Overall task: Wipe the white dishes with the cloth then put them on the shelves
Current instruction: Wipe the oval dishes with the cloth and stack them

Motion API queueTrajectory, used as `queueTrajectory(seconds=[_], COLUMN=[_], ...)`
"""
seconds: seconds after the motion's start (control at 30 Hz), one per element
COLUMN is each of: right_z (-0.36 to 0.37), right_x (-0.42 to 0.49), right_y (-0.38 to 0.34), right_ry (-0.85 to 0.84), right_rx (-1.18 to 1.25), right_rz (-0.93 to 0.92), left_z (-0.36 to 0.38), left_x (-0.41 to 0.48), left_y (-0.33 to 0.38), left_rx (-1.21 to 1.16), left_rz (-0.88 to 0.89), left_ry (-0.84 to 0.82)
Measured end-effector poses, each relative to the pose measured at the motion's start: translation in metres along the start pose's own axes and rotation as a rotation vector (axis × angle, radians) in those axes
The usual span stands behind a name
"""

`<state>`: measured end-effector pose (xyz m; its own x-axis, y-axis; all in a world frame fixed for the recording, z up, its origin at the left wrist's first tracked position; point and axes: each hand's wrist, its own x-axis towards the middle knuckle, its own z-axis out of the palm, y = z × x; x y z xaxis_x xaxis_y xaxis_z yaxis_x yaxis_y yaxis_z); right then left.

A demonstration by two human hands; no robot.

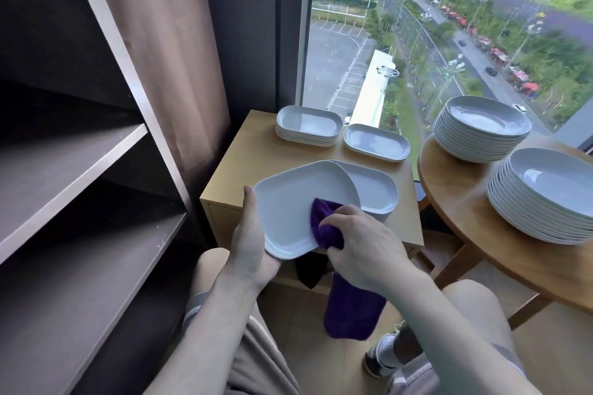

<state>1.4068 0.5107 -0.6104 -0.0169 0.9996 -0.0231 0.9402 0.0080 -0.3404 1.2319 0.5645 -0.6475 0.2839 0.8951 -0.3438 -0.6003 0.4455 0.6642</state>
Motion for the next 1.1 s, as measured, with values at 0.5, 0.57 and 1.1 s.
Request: queueTrajectory(seconds=[0.5, 0.57, 1.1], right_z=[0.002, 0.013, -0.009], right_x=[0.010, -0.001, 0.007], right_y=[-0.030, -0.044, 0.023], right_ry=[-0.037, -0.075, -0.029], right_rx=[-0.074, -0.067, -0.133], right_rz=[-0.123, -0.178, 0.106], left_z=[0.005, 0.001, 0.011], left_x=[-0.004, -0.003, -0.011], left_y=[-0.019, -0.018, -0.008], left_rx=[0.107, 0.053, 0.177], left_rz=[-0.055, -0.069, 0.036], left_ry=[0.008, 0.051, 0.119])
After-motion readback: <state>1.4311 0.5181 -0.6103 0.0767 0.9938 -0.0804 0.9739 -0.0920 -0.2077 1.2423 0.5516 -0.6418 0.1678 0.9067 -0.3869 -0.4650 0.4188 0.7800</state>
